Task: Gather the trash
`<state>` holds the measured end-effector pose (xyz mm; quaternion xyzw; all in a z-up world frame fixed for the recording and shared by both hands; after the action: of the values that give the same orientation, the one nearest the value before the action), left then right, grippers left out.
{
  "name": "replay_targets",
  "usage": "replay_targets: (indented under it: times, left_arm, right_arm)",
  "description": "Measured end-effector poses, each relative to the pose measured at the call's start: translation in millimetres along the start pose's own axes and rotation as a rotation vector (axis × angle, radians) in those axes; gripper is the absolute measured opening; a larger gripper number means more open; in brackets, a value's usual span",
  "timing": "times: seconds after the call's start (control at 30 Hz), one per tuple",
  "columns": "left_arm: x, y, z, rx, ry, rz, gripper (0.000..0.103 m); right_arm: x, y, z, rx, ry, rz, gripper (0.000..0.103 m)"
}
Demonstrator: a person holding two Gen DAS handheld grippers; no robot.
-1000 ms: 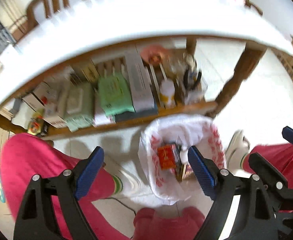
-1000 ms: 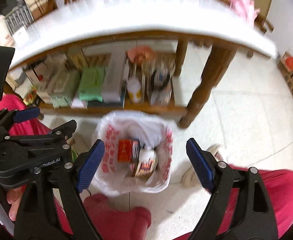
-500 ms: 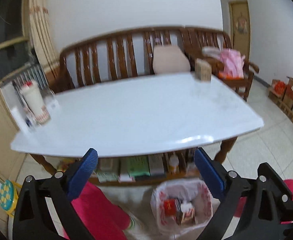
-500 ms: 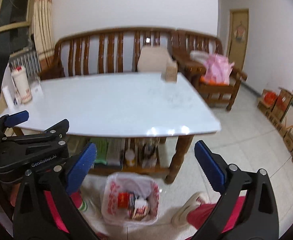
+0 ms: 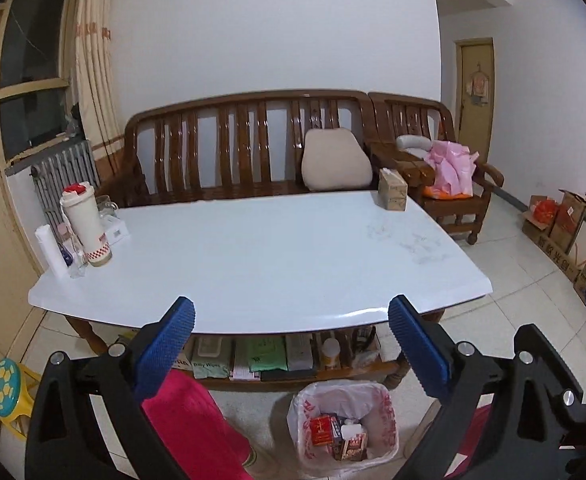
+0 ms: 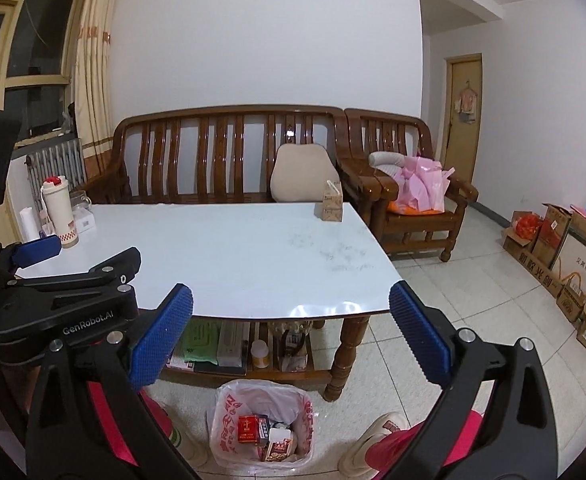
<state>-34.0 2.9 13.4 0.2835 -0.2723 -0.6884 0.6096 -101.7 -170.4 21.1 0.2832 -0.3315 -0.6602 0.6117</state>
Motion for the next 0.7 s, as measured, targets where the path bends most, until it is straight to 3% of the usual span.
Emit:
replay_targets:
  times: [0.7]
  left_arm:
    - [-6.6, -3.1, -1.5, -0.035, 0.001, 0.029, 0.095]
  right_arm:
    - [-8.6, 1.3, 1.2, -0.008, -0.029, 0.015, 0.096]
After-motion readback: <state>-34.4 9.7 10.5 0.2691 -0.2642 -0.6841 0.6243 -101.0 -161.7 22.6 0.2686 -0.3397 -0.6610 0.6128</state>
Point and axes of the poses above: each gripper's, at about its wrist camera, not at the fingertips, and z roughly against the way its jaws point, x to its right, y to its top, the point moved 3 cm from there along -z, roughly the way its jaws point, and after that the axes turned 13 degrees about -x, right-handed, at the moved point
